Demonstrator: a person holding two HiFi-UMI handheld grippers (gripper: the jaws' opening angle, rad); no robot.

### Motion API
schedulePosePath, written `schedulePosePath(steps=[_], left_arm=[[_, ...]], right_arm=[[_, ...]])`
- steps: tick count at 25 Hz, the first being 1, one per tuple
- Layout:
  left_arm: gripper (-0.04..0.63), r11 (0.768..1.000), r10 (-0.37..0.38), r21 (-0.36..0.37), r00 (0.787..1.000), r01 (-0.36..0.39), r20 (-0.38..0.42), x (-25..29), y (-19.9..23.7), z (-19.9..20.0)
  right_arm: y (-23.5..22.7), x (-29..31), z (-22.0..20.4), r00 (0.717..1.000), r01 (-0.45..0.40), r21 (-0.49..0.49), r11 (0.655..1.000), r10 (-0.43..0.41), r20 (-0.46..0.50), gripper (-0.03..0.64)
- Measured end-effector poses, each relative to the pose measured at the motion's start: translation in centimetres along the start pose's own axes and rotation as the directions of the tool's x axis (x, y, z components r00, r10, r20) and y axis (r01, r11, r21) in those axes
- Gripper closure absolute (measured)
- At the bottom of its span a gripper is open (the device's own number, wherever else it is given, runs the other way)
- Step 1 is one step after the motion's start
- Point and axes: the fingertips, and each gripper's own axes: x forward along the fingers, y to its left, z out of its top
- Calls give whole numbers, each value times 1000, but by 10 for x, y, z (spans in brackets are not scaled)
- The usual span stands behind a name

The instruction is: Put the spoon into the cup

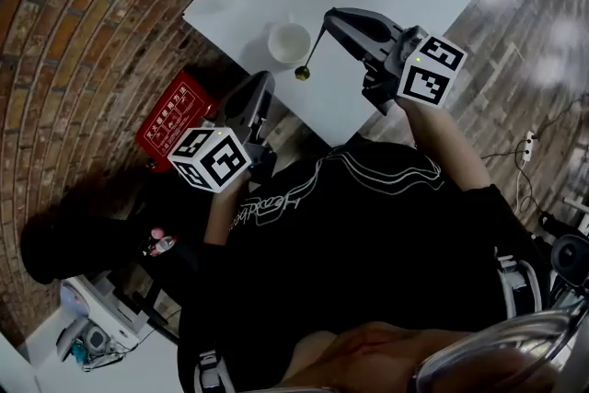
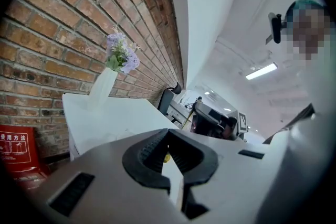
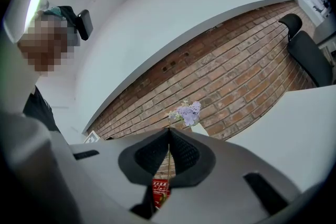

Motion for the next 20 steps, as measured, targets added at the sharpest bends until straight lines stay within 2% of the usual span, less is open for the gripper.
schedulePosePath(steps=[8, 20], left_arm=[[592, 997, 66, -44, 998, -65, 20, 9, 25, 6], [592, 986, 142, -93, 989, -139, 28, 12, 57, 3]], right_arm=[[-38, 38, -3, 998, -18, 1, 1000, 18, -53, 618], [-85, 75, -56, 986, -16, 30, 999, 21, -167, 618]])
